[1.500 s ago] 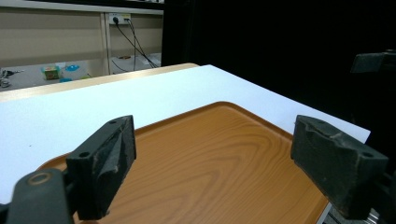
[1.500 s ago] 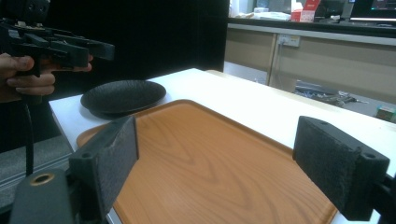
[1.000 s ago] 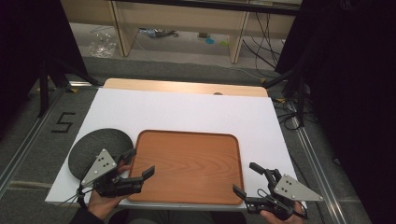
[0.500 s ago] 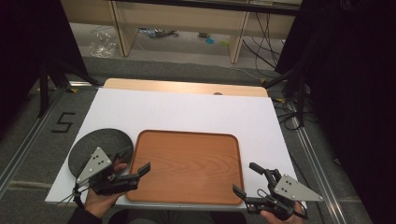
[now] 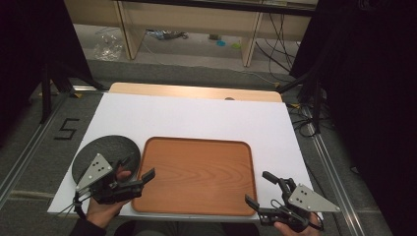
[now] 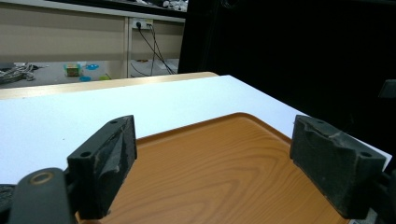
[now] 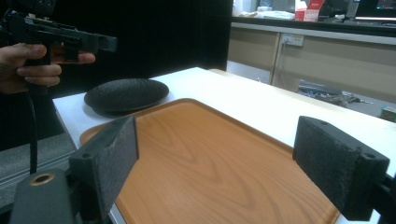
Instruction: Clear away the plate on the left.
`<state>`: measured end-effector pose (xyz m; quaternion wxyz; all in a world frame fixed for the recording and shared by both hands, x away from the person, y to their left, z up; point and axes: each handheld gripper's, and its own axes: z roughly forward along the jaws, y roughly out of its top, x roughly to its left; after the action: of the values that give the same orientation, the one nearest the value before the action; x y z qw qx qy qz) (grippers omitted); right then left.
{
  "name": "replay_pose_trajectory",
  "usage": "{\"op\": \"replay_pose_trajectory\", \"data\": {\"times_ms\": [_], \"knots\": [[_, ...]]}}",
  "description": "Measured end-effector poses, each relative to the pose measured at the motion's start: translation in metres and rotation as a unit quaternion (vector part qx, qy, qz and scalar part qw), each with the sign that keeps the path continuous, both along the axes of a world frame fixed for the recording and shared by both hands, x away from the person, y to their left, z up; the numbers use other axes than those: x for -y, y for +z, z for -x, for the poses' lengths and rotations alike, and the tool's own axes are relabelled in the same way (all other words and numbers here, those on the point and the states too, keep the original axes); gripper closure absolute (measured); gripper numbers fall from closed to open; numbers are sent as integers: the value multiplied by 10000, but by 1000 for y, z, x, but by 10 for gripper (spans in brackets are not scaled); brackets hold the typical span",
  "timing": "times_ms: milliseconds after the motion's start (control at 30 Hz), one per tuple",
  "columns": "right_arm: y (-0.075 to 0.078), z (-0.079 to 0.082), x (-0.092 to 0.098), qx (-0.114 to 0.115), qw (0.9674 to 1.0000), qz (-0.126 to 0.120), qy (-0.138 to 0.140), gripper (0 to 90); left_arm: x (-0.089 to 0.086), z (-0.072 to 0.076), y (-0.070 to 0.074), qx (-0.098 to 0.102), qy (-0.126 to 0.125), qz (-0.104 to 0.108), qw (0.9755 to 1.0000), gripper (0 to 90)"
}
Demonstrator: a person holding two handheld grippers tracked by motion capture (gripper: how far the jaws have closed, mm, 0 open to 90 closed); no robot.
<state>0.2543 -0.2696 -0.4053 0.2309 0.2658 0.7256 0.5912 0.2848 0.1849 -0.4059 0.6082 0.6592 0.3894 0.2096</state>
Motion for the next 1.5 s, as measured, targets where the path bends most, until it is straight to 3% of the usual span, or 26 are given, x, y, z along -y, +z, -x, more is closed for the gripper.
{"op": "replay_pose_trajectory", "data": {"times_ms": [533, 1500], "knots": [[0, 0, 0, -14, 10000, 1, 2, 155, -22, -6, 2, -130, 385, 223, 9989, 146], [0, 0, 0, -21, 10000, -8, 39, 155, -44, -13, 4, -305, 667, 373, 9966, 147]]}}
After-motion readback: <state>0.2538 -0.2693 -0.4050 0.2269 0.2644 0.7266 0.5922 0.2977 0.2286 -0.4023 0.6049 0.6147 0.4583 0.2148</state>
